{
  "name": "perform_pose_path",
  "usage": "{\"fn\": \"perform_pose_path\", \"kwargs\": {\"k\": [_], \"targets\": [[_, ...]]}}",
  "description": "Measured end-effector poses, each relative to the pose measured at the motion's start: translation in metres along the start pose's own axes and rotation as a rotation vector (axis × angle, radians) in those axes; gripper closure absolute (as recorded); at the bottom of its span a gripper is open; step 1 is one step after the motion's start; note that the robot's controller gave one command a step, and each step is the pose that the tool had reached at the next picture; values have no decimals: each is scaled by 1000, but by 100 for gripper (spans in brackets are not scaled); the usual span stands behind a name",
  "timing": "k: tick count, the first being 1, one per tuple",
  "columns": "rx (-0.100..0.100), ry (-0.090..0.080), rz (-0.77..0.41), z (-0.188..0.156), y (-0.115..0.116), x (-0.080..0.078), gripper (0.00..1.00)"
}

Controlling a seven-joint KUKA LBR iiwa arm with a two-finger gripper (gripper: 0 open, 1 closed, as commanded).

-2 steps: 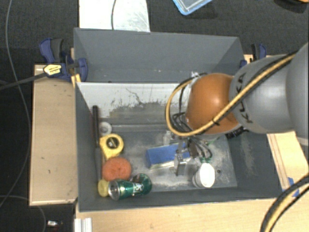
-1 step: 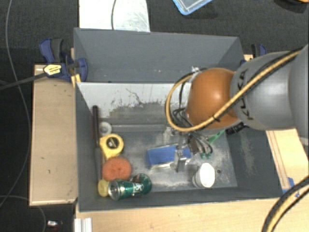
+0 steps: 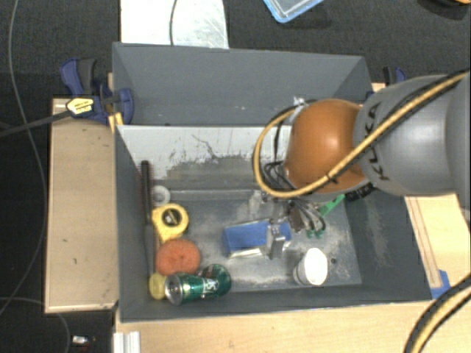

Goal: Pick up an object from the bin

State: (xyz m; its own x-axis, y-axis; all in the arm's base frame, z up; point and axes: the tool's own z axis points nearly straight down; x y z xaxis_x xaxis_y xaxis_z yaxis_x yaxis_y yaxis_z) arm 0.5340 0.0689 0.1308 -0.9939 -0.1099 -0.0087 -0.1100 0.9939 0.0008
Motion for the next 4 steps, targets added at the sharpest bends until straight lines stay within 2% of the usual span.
{"fn": "perform_pose_path", "kwargs": {"k": [1, 2, 3, 4], "targets": [[-1, -1, 16, 63, -5, -3, 0], [-1, -8, 1, 60, 4, -3, 100], [-1, -8, 2, 59, 4, -3, 100], [-1, -2, 3, 34, 4, -1, 100]]}}
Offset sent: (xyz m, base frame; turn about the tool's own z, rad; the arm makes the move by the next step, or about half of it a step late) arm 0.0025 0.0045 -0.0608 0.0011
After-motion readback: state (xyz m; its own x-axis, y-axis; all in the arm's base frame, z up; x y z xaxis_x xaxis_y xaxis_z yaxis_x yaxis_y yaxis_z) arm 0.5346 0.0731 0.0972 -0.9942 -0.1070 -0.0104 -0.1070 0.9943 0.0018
